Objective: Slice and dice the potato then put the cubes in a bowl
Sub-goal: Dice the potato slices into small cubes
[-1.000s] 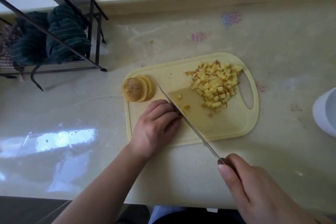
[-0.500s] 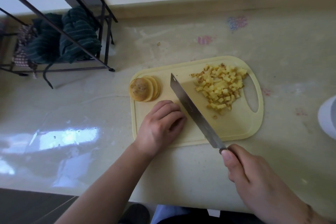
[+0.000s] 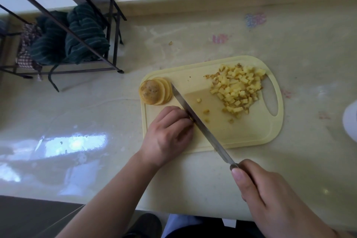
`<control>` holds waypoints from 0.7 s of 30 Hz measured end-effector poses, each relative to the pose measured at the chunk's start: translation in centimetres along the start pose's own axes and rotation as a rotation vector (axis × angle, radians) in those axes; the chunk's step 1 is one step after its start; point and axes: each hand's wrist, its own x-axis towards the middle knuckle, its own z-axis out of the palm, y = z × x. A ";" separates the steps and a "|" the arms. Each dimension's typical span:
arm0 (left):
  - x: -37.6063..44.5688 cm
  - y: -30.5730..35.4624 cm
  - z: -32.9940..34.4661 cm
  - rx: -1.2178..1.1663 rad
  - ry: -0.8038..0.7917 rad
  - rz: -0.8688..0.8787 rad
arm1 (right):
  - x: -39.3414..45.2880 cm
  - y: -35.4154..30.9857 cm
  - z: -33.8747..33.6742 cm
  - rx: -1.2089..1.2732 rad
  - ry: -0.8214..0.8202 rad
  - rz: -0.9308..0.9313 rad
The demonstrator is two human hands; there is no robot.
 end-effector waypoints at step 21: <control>0.4 -0.2 0.3 -0.059 0.011 -0.005 | 2.0 0.3 -0.2 -0.034 0.016 -0.043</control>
